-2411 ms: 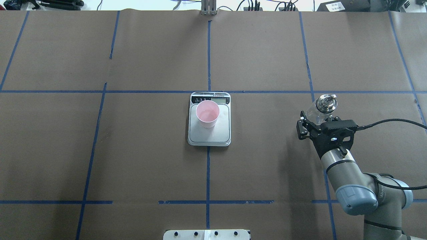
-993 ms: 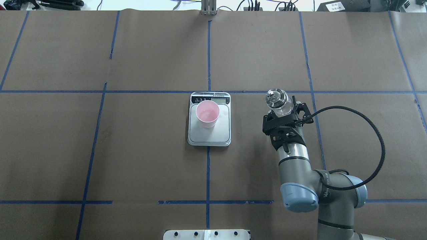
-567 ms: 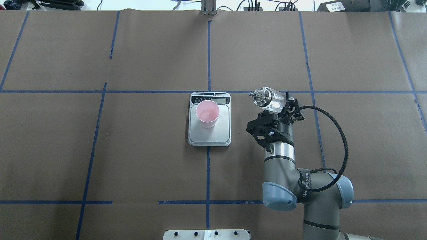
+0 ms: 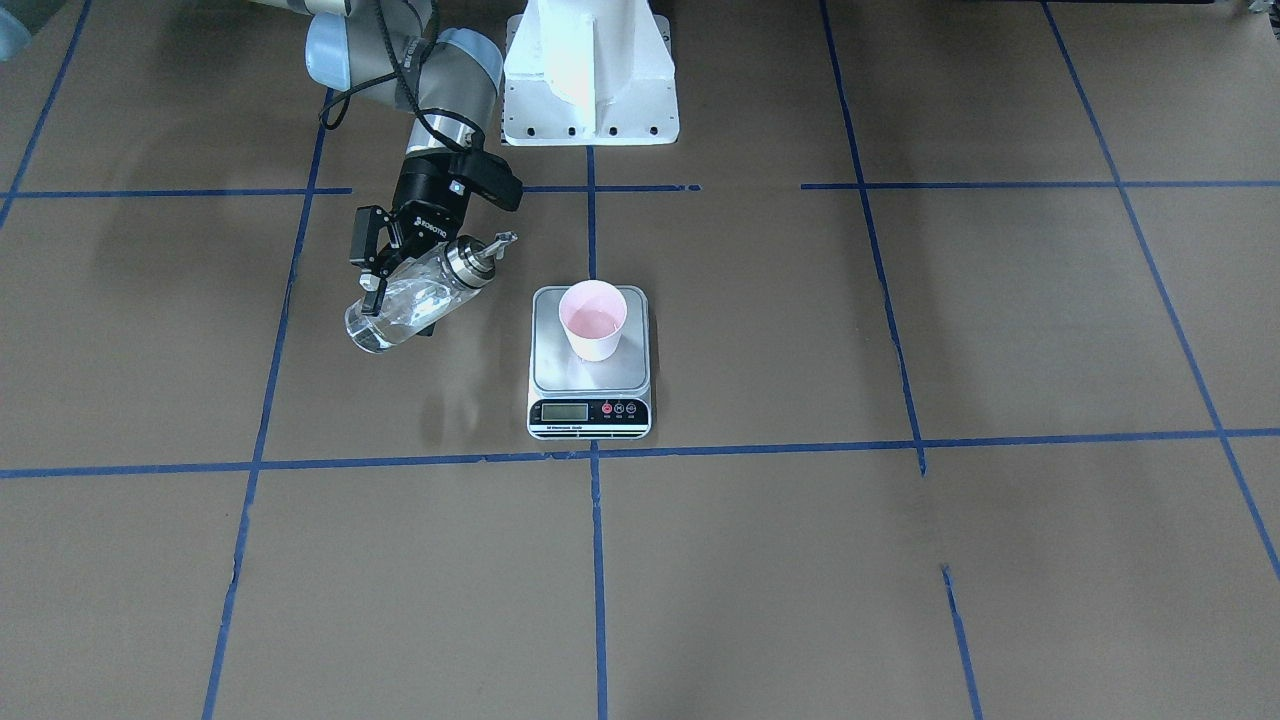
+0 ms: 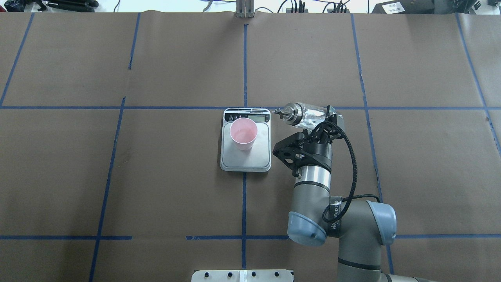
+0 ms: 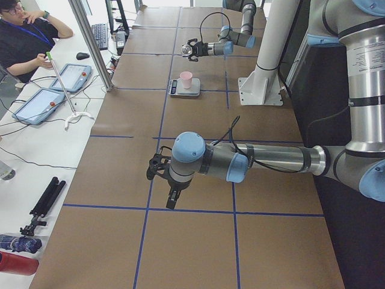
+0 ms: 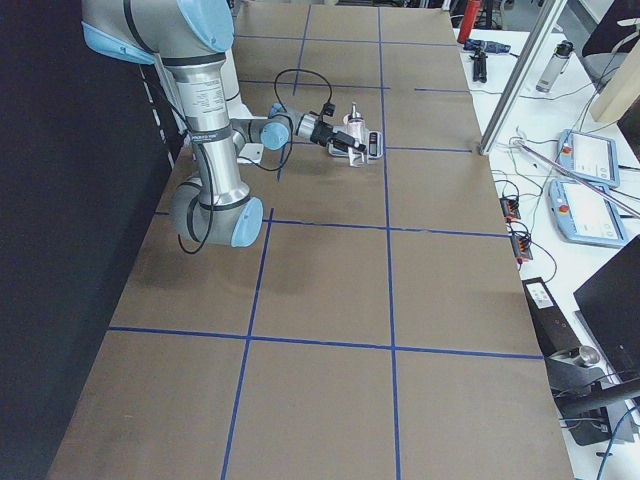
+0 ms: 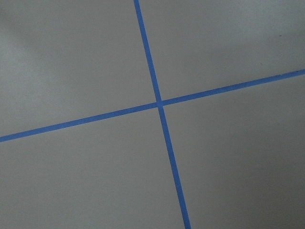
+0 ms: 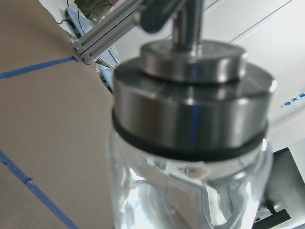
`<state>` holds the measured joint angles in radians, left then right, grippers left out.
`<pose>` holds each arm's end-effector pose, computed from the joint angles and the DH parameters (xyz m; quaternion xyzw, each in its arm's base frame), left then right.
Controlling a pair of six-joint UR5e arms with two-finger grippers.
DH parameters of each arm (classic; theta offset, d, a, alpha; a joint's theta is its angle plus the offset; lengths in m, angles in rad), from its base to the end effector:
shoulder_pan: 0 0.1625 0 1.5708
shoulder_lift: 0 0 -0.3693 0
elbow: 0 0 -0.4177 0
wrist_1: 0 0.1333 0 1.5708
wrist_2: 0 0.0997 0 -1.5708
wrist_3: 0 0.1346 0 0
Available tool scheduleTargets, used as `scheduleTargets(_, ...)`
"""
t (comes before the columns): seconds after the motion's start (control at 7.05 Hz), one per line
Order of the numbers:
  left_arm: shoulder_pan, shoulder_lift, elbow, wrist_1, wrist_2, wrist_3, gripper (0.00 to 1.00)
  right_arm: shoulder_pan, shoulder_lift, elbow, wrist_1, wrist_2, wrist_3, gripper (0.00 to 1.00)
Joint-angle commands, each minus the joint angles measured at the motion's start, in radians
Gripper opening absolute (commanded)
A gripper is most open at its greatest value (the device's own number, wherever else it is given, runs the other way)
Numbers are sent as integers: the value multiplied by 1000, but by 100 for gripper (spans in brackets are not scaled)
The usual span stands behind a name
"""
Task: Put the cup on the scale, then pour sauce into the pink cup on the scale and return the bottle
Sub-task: 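Tilt the bottle spout down over the pink cup with the right gripper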
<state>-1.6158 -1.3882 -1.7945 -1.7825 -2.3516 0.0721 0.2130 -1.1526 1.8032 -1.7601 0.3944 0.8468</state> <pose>-0.0597 -0.4685 0.5761 0.1385 0.3701 0.0604 0.9166 -0.5268 -0.3775 0.2489 0.5678 0.0742 -0.0820 0.8157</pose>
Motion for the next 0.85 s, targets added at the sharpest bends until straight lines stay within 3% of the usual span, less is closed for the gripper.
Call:
scheduleTargets(0.0,-10,2,3,0,0,0,100,0,24,1,-131,0,0,0)
scheduleTargets(0.57,-25,2,7,3,3,0,100,0,91,2,-379,-23,0,0)
scheduleTargets(0.71,-26,2,7,3,3,0,100,0,93,1,-384,-46,0,0)
